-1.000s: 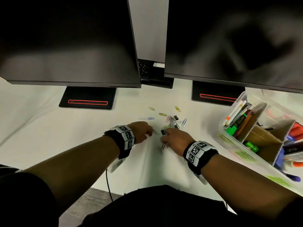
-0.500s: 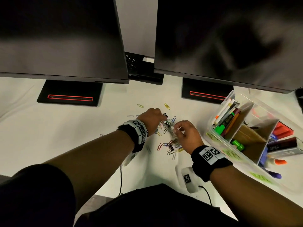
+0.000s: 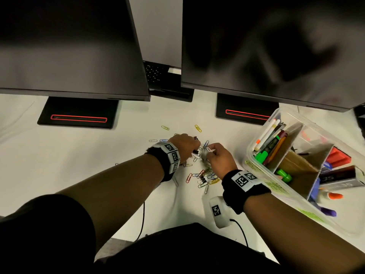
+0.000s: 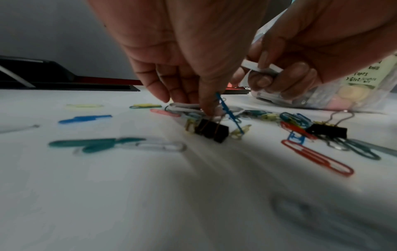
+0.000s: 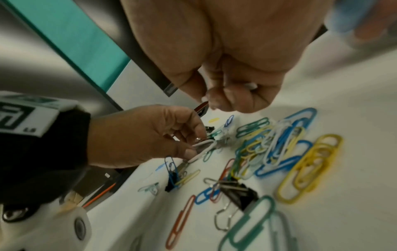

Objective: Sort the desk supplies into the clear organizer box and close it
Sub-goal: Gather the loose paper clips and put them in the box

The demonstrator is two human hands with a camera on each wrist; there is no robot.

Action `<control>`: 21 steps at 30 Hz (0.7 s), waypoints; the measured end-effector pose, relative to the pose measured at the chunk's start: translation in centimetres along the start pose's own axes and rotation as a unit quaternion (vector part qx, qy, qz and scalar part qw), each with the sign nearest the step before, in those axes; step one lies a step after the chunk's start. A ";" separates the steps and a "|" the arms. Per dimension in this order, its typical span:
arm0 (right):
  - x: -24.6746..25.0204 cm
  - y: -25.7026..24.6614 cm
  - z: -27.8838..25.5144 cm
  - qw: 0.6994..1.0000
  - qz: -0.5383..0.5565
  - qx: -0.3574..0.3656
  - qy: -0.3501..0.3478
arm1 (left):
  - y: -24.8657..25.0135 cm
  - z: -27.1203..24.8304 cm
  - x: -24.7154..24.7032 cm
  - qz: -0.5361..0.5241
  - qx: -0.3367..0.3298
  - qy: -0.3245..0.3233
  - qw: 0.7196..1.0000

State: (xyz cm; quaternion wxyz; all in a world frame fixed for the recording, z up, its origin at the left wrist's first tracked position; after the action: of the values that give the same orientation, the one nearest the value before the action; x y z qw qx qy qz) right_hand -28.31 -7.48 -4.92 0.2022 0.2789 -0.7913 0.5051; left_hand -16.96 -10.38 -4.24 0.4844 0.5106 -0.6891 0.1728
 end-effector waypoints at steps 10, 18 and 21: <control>-2.0 -1.9 -0.1 0.973 -0.216 0.066 -0.043 | -1.1 -1.8 0.0 -0.104 0.003 0.023 0.994; 0.0 -5.8 0.2 0.997 0.024 0.067 -0.008 | -4.1 -3.7 4.2 -0.254 0.031 0.091 0.962; 0.1 -8.0 0.2 0.992 0.106 0.063 -0.018 | -5.8 -4.7 5.3 -0.386 0.051 0.119 0.913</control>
State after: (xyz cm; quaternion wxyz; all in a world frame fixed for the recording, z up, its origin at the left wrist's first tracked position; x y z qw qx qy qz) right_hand -23.22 -10.38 0.52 0.1152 0.2141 -0.7868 0.5673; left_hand -9.65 -12.19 1.00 0.5650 0.7367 -0.3656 0.0662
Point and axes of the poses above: each hand's wrist, its own z-axis towards the middle knuckle, its own x-axis out of the back of the hand, y = z × x, the point moved 7 cm from there along z, towards the middle knuckle, and after that the axes turned 4 degrees about -z, right-handed, at the moved point
